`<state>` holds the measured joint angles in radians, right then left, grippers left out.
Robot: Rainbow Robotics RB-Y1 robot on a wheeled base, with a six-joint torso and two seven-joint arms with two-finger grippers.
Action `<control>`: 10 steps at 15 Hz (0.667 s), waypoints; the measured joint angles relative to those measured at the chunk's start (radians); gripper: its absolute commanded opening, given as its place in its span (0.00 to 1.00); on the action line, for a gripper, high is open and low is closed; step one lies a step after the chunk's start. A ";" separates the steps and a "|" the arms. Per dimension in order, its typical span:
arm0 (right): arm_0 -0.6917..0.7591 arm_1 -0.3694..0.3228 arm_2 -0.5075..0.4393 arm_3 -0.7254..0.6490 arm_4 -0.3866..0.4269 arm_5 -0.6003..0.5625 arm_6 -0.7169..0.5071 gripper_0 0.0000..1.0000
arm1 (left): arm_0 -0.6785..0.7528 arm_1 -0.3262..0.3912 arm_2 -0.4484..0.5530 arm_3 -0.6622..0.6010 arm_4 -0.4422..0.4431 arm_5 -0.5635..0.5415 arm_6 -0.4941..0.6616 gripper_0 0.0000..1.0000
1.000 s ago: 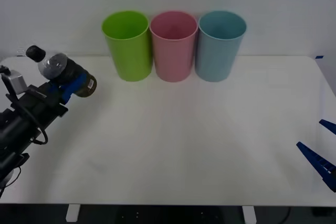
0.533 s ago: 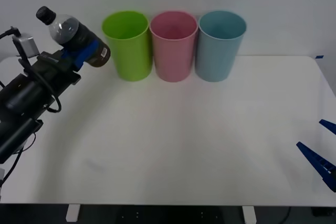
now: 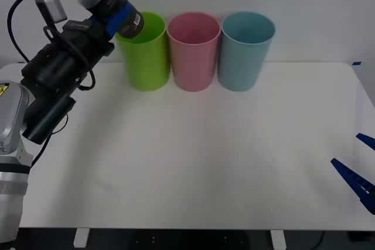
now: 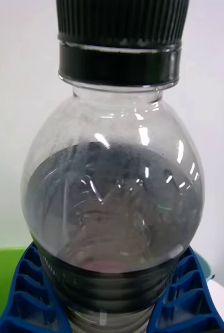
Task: Grasp the object on the table and drop it into the matching bin: aluminum can to the light blue bin, PET bottle to the pink bin.
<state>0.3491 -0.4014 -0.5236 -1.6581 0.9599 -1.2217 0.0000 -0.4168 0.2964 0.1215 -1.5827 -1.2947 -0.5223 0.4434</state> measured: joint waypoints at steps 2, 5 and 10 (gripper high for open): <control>0.000 0.000 0.000 0.000 0.000 0.000 0.000 1.00 | -0.062 -0.032 -0.012 0.058 -0.049 0.007 0.010 0.00; 0.000 0.000 0.000 0.000 0.000 0.000 0.000 1.00 | -0.160 -0.080 -0.012 0.154 -0.137 0.019 0.003 0.00; 0.000 0.000 0.000 0.000 0.000 0.000 0.000 1.00 | -0.358 -0.140 -0.008 0.386 -0.252 0.055 -0.032 0.00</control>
<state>0.3491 -0.4014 -0.5236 -1.6581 0.9599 -1.2217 0.0000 -0.7750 0.1566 0.1134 -1.1969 -1.5467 -0.4673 0.4113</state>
